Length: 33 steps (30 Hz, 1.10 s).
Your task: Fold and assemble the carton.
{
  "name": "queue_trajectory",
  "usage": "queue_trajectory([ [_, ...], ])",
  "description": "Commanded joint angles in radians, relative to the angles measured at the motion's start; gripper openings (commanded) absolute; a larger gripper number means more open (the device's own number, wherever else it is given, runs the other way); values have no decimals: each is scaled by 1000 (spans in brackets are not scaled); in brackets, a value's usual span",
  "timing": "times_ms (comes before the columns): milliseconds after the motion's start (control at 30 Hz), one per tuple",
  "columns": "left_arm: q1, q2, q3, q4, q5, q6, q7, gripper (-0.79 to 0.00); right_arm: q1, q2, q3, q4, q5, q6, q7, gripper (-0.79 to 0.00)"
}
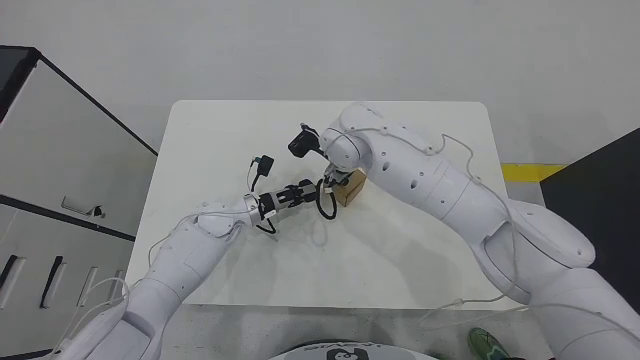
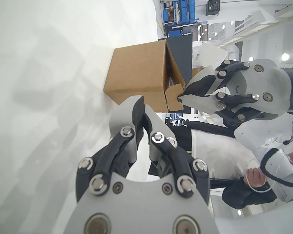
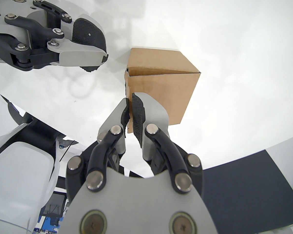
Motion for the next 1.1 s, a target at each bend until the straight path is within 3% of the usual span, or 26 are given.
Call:
queue_trajectory([
  [0, 0, 0, 0, 0, 0, 0, 0, -785, -1, -1, 1, 0, -7, 0, 1, -659],
  [33, 0, 0, 0, 0, 0, 0, 0, -785, -2, -2, 2, 0, -12, 1, 1, -631],
  [333, 0, 0, 0, 0, 0, 0, 0, -785, -11, -6, 5, -14, -63, 0, 22, -625],
  [633, 0, 0, 0, 0, 0, 0, 0, -785, -22, -9, 11, -33, -100, -4, 48, -529],
  [800, 0, 0, 0, 0, 0, 0, 0, -785, -28, -13, 12, -31, -123, -4, 54, -585],
  [900, 0, 0, 0, 0, 0, 0, 0, -785, -31, -16, 14, -26, -134, -6, 52, -742],
  [1067, 0, 0, 0, 0, 0, 0, 0, -785, -36, -21, 22, -20, -140, -10, 54, -754],
])
